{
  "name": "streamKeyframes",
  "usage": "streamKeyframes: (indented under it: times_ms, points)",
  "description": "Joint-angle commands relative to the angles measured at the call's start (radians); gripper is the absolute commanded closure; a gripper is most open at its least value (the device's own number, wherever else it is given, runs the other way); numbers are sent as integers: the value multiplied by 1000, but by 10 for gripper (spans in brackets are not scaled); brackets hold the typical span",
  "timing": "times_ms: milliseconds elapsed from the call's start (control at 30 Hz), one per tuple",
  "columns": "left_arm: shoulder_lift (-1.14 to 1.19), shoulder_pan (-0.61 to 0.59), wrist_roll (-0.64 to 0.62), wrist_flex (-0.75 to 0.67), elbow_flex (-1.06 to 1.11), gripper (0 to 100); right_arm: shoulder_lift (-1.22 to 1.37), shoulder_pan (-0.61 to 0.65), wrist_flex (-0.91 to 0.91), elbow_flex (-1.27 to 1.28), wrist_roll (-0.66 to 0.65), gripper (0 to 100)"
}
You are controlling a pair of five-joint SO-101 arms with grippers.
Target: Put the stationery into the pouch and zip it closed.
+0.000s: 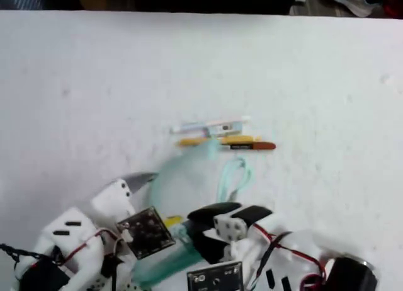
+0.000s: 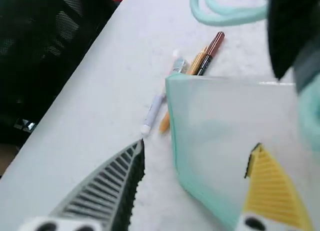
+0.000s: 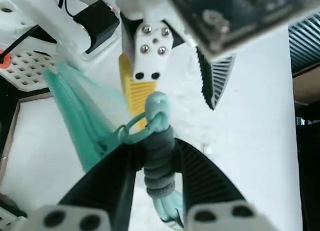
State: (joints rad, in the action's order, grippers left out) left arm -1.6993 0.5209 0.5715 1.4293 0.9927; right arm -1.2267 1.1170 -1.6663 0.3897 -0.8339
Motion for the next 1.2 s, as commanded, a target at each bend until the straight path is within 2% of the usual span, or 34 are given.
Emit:
streamKeyframes:
  times_ms: [0, 233, 333, 433, 667, 767, 833, 933, 1000, 1100, 1167]
  points:
    - [-1, 31, -58, -32, -5, 664, 7, -41, 51, 17, -15, 981]
    - [-2, -159, -55, -28, -29, 664, 10, -395, 252, 129, -15, 981]
    - [-2, -243, -54, 3, -63, 664, 16, -501, 412, 186, -9, 982]
    - [-2, -252, -52, 86, -98, 664, 101, -559, 507, 184, 14, 982]
    - [-2, -252, -60, 144, -133, 664, 461, -553, 526, -101, 348, 982]
    - [-2, -225, -64, 135, -130, 664, 585, -515, 499, -245, 439, 982]
    - [-2, -148, -123, 91, -130, 664, 657, -447, 453, -336, 454, 982]
    - [4, -58, -307, -46, -129, 664, 734, -351, 349, -460, 453, 982]
    - [4, -50, -390, -109, -127, 664, 753, -338, 271, -548, 453, 982]
    - [4, -54, -436, -147, -109, 664, 750, -352, 174, -666, 453, 982]
    - [4, -104, -476, -189, -78, 664, 746, -354, 113, -732, 451, 982]
